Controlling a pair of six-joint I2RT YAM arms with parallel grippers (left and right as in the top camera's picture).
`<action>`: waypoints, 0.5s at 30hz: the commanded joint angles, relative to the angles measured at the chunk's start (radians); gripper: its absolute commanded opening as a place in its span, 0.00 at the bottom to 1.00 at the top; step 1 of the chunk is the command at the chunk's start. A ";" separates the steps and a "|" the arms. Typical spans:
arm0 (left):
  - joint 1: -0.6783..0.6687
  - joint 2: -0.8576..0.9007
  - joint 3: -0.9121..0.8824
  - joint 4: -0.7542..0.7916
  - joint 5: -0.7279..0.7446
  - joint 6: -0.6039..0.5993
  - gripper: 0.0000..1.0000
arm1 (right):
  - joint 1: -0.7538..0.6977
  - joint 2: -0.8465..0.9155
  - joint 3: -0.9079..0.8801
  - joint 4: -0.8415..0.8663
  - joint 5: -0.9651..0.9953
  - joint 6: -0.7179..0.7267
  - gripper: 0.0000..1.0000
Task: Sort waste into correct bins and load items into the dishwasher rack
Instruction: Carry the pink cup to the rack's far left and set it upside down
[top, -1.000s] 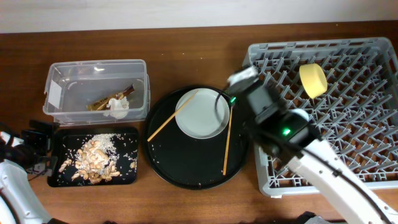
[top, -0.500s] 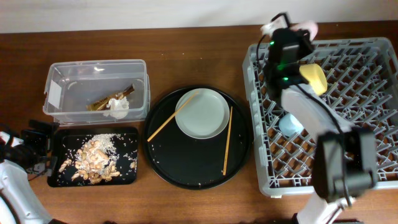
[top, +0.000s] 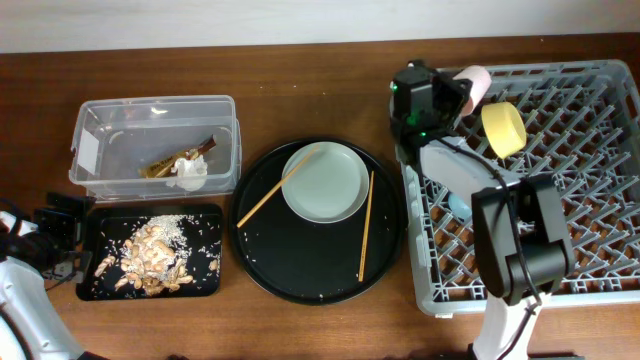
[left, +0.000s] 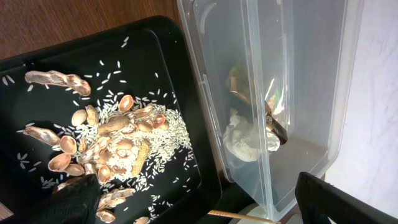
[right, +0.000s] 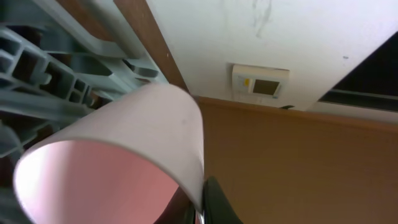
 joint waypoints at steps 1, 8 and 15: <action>0.005 -0.013 0.016 -0.002 0.003 -0.006 0.99 | 0.030 0.018 -0.009 -0.013 0.088 -0.006 0.11; 0.005 -0.013 0.016 -0.002 0.003 -0.006 0.99 | 0.061 0.018 -0.009 -0.014 0.120 -0.005 0.13; 0.005 -0.013 0.016 -0.002 0.003 -0.006 0.99 | 0.075 -0.101 -0.009 -0.137 0.047 0.233 0.61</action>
